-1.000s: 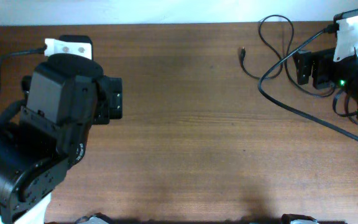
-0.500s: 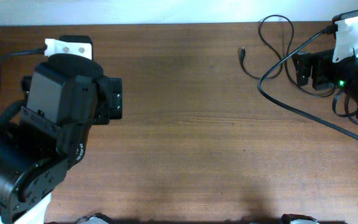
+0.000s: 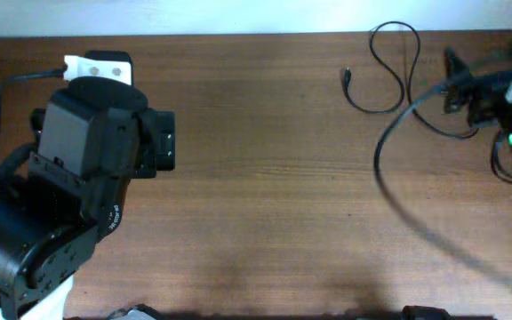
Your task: Untangle cables
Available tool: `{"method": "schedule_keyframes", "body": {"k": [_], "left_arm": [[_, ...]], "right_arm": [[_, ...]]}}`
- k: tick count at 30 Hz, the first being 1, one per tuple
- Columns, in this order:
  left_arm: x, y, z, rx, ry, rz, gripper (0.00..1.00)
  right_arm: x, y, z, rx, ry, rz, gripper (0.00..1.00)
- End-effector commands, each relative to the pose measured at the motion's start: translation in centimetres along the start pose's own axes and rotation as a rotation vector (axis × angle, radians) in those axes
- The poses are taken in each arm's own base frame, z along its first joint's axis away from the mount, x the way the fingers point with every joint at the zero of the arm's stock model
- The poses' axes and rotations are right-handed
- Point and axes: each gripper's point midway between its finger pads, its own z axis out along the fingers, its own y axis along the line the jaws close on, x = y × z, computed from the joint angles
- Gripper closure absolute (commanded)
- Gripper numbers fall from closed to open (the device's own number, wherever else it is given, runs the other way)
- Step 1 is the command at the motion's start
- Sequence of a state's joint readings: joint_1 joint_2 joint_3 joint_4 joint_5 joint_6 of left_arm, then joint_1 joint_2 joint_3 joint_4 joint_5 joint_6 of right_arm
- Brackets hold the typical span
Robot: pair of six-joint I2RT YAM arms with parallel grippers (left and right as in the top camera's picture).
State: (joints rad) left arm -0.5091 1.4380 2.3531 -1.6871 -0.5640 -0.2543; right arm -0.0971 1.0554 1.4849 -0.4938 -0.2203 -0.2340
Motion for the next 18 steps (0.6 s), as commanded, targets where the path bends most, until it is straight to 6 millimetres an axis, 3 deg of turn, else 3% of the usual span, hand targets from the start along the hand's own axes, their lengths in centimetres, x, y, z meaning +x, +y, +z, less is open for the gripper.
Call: {"method": "schedule_keyframes", "body": {"k": [1,6,10,13,18], "left_arm": [[0.0,0.0,0.0,0.001,0.002,-0.001,0.01],[0.0,0.0,0.0,0.000,0.002,0.000,0.01],[0.0,0.0,0.0,0.000,0.002,0.000,0.01],[0.0,0.0,0.0,0.000,0.002,0.000,0.01],[0.0,0.0,0.0,0.000,0.002,0.000,0.01]], "right_arm": [[1.7,1.6,-2.8,-0.001,-0.128,-0.024,0.02],[5.3,3.5,-7.3,0.049,-0.334,-0.073,0.02],[9.3,4.9,-9.2,0.063,-0.387,-0.086,0.01],[10.7,5.4,-10.6,0.078,-0.433,-0.097,0.02],[10.6,6.2,-14.2,0.130,-0.654,-0.149,0.02]]}}
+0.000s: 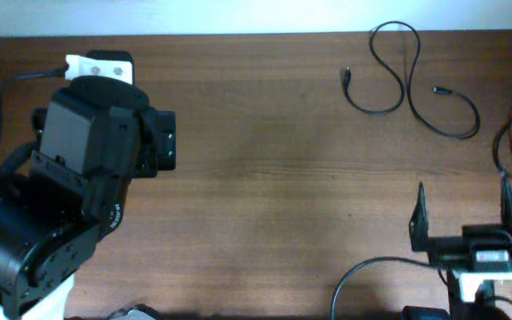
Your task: Untangle cables
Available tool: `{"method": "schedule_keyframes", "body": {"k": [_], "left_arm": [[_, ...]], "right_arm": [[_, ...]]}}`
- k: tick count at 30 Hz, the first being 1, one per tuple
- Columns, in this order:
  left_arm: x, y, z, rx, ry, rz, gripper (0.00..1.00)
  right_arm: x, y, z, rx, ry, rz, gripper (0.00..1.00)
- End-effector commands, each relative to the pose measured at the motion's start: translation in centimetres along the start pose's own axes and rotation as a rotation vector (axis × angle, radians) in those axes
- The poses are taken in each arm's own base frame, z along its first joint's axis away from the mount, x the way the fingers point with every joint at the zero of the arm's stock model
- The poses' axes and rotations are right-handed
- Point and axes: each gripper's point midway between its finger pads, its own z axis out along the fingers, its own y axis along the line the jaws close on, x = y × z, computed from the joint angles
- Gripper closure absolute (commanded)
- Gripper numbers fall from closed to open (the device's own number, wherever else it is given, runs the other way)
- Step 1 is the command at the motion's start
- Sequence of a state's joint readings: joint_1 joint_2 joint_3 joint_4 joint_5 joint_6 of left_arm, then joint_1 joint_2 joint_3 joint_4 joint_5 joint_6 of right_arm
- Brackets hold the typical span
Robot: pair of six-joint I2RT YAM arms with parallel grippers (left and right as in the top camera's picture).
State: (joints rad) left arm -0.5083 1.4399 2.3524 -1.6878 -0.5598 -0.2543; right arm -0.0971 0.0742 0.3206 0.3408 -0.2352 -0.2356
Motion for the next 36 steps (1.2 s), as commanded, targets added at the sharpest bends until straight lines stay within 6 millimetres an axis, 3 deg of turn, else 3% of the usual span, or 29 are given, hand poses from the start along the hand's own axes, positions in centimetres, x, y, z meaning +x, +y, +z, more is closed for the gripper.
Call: {"method": "schedule_keyframes", "body": {"k": [1,6,12,18,23,27,36], "left_arm": [[0.0,0.1,0.0,-0.002,-0.002,-0.002,0.01],[0.0,0.1,0.0,-0.003,-0.001,-0.001,0.01],[0.0,0.1,0.0,-0.003,0.000,-0.001,0.01],[0.0,0.1,0.0,-0.003,0.000,-0.001,0.01],[0.0,0.1,0.0,-0.003,-0.001,-0.001,0.01],[0.0,0.1,0.0,-0.003,0.000,-0.001,0.01],[0.0,0.1,0.0,-0.003,0.000,-0.001,0.01]], "right_arm": [[0.4,0.5,-1.0,0.001,-0.040,0.000,0.01],[0.6,0.5,-1.2,0.011,-0.064,-0.006,0.02],[6.0,1.7,-1.8,0.006,0.024,0.015,0.02],[8.6,2.2,-2.4,0.007,0.058,0.014,0.01],[16.9,4.4,-4.5,-0.056,0.410,0.162,0.01],[21.2,5.8,-7.1,-0.083,0.618,0.211,0.01],[21.3,5.9,-7.2,-0.084,0.627,0.216,0.01]]}}
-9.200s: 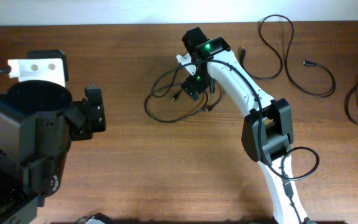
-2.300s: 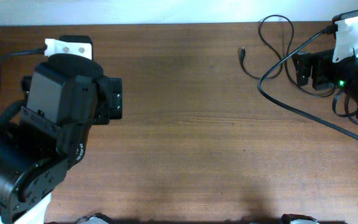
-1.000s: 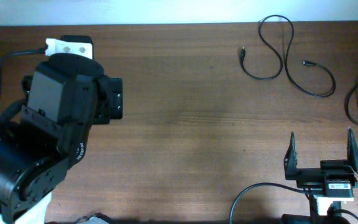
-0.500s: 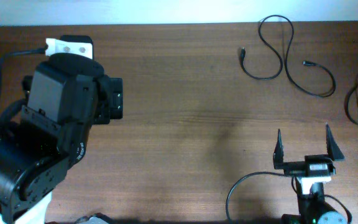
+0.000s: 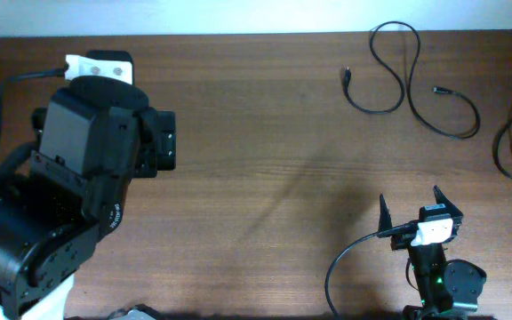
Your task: Untangle cables
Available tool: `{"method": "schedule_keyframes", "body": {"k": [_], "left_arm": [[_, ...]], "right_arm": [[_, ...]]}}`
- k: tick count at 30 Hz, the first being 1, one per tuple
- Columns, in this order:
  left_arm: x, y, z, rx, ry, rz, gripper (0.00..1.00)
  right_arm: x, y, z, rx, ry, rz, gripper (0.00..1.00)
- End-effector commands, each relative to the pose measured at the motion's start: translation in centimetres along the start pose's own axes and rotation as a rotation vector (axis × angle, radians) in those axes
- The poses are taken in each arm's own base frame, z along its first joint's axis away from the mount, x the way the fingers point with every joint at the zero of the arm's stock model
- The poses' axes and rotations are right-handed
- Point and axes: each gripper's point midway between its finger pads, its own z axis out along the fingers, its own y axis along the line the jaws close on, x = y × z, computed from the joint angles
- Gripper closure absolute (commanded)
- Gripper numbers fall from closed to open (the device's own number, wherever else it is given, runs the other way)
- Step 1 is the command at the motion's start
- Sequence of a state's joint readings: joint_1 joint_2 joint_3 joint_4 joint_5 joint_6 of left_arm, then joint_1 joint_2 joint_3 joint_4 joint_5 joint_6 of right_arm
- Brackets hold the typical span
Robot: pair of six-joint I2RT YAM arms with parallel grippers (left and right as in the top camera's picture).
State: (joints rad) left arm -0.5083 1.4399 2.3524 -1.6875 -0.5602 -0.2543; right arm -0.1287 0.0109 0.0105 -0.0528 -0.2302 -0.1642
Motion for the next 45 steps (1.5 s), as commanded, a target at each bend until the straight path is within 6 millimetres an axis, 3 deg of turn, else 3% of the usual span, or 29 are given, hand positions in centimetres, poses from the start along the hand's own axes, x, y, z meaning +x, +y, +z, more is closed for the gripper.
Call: {"method": "schedule_keyframes", "body": {"k": [1,15,18,21,24,26,31,36,41,45], "left_arm": [[0.0,0.1,0.0,-0.002,0.000,-0.001,0.01],[-0.2,0.0,0.0,0.000,-0.008,-0.006,0.01],[-4.4,-1.3,-0.4,0.077,-0.162,-0.165,0.01],[-8.9,-2.6,-2.4,0.206,-0.338,-0.268,0.01],[-10.8,-2.7,-3.3,0.237,-0.432,-0.319,0.01],[-10.8,-3.1,-3.0,0.258,-0.480,-0.329,0.01],[-8.9,-5.2,-1.7,0.359,-0.609,-0.304,0.01],[-4.7,-6.4,1.0,0.389,-0.660,-0.299,0.01],[3.8,-6.9,6.1,0.358,-0.606,-0.280,0.01],[9.5,-7.2,8.3,0.367,-0.598,-0.212,0.01]], "right_arm": [[0.3,0.0,0.0,0.003,0.005,0.009,0.02],[0.3,0.0,0.0,0.003,0.005,0.009,0.01],[0.3,0.0,0.0,0.003,0.005,0.009,0.02],[0.3,0.0,0.0,0.003,0.005,0.009,0.01],[0.3,0.0,0.0,0.003,0.006,0.009,0.02],[0.3,0.0,0.0,0.003,0.006,0.009,0.01],[0.3,0.0,0.0,0.003,0.006,0.009,0.02],[0.3,0.0,0.0,0.003,0.005,0.009,0.01],[0.3,0.0,0.0,0.003,0.005,0.009,0.01],[0.3,0.0,0.0,0.003,0.005,0.009,0.02]]}}
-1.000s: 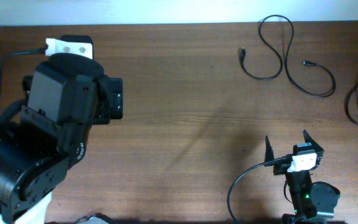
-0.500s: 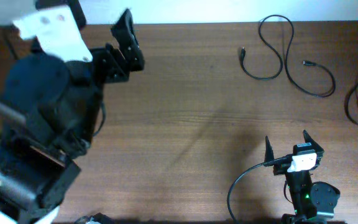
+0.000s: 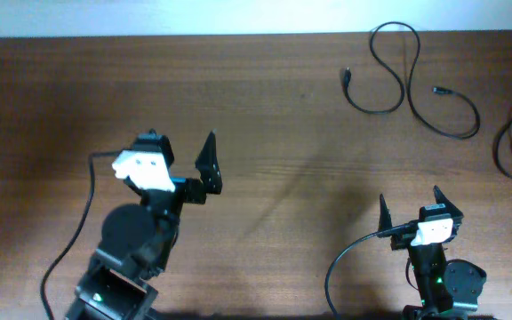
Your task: Untangle cables
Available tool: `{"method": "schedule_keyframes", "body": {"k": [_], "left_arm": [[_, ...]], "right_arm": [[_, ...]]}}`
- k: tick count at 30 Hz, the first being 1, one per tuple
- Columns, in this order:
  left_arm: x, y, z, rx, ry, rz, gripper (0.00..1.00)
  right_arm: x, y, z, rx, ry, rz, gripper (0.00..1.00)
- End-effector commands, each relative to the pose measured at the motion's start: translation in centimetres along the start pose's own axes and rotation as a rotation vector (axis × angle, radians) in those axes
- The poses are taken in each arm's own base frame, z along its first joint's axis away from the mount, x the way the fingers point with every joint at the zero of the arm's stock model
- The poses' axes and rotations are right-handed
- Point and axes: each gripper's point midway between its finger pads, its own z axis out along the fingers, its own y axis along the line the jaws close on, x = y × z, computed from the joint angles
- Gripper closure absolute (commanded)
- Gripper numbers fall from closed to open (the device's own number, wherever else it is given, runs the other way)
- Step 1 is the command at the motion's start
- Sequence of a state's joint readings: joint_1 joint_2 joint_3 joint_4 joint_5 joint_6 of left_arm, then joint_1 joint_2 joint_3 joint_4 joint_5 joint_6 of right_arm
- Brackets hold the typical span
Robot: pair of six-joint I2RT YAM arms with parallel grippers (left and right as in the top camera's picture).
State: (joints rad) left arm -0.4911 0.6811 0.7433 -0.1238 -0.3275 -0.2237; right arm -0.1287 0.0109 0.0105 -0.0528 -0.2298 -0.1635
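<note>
A thin black cable (image 3: 410, 78) lies in loose curves at the back right of the wooden table, both plug ends free. A second black cable (image 3: 510, 151) coils at the right edge, apart from the first. A bit of a third cable shows lower at that edge. My right gripper (image 3: 412, 207) stands open at the front right, fingers pointing toward the back, well short of the cables. My left gripper (image 3: 183, 149) is open over the table left of centre, holding nothing.
The table (image 3: 265, 116) is brown wood with a pale wall along its back edge. Each arm trails its own black lead, the left arm's lead (image 3: 76, 240) and the right arm's lead (image 3: 345, 258), toward the front edge.
My left arm was raised close under the camera at the far left; now it is lower, left of centre, gripper open. The right arm and the cables have not moved.
At first my right arm was a blur over the cables at the right edge. Then it stood open at the front right, the cables lying separate behind it. Then it sat slightly further left. The left arm stayed raised until now.
</note>
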Motion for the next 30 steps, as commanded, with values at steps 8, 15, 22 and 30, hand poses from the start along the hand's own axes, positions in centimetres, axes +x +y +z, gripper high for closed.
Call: {"method": "schedule_keyframes", "body": {"k": [8,15,22,30], "left_arm": [[8.6,2.6,-2.9,0.094,-0.075,0.176,0.01],[7.8,5.0,-4.8,0.085,-0.353,0.180,0.01],[6.9,6.9,-5.6,0.004,-0.410,0.193,0.01],[17.0,9.6,-3.8,-0.065,0.012,0.168,0.01]], "right_arm": [[0.3,0.0,0.0,0.003,0.005,0.008,0.01],[0.3,0.0,0.0,0.003,0.005,0.008,0.01],[0.3,0.0,0.0,0.003,0.005,0.008,0.02],[0.3,0.0,0.0,0.003,0.006,0.009,0.02]]}}
